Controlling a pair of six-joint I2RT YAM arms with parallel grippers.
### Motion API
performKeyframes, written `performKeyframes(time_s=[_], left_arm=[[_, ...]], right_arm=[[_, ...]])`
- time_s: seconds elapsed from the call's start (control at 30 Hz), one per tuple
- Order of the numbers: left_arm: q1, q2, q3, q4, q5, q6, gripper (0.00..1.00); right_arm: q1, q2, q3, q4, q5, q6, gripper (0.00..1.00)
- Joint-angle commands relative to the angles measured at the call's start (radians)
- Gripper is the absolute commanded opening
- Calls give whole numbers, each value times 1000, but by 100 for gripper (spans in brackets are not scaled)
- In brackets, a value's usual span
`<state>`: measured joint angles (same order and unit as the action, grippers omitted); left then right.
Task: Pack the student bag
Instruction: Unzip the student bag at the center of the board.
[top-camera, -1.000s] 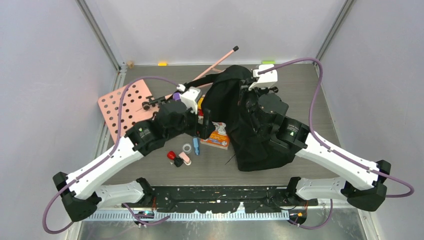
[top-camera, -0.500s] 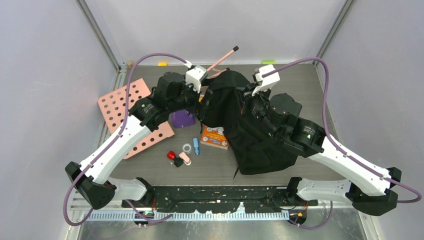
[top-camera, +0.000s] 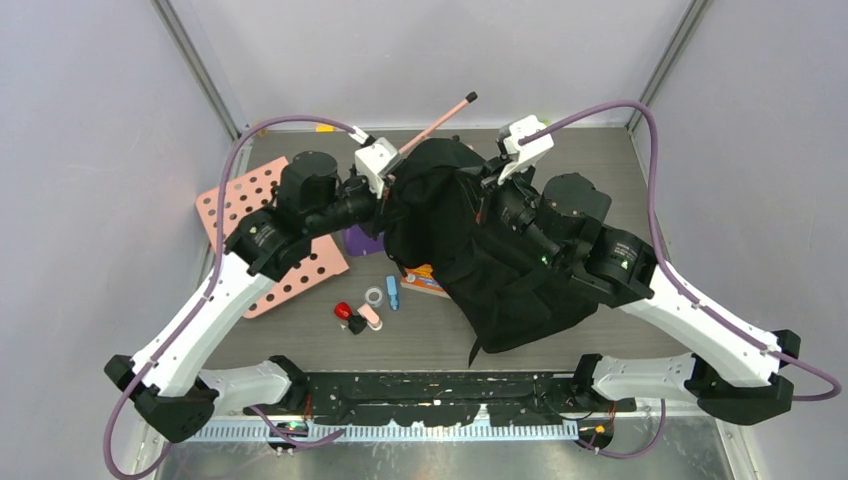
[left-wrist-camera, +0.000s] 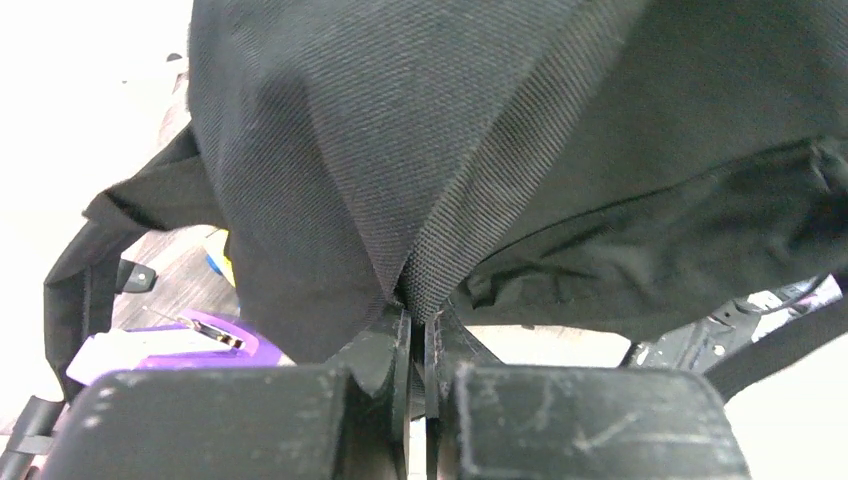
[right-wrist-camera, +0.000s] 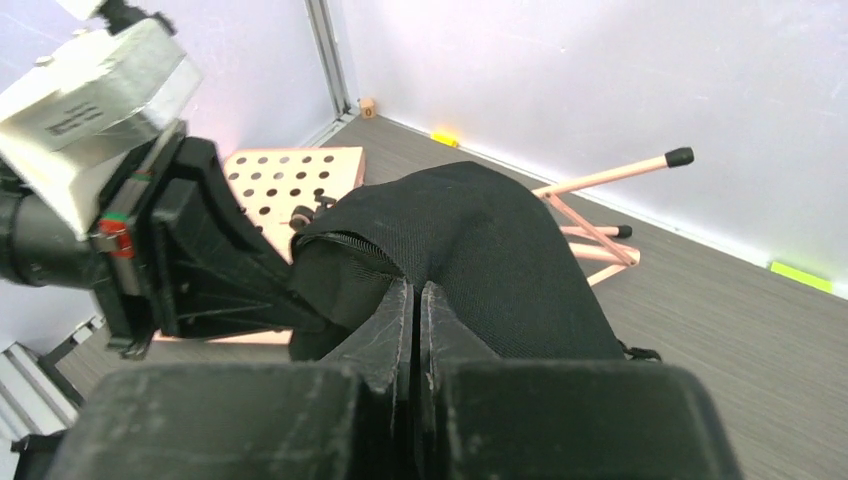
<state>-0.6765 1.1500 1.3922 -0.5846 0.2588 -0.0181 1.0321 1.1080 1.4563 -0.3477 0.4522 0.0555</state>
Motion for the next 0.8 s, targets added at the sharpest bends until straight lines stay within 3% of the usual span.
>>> performKeyframes(time_s=[0.0,0.2,0.33,0.53,0.63,0.73,0.77], left_arm=[[-2,-66,113,-16,122,10,0],[-2,-58,173,-61,211,-44,0],[-2,-42,163,-31,209,-105,0],[-2,-1,151,65,180,-243,0],[-2,20,154,59,96,-274,0],[1,28,149,45,-13,-300,0],[3,27,142,47,-36,-309,0]], right_arm=[[-2,30,60,196,55,-94,0],[-158,158,97,235,-25,-68,0],[-254,223,105,266,-154,-4,0],[-373,313,62,340,-227,73,4],[-396,336,68,297,-205,111,26],[-397,322,95,179,-193,135,63],[-397,301,97,157,-192,141,69]])
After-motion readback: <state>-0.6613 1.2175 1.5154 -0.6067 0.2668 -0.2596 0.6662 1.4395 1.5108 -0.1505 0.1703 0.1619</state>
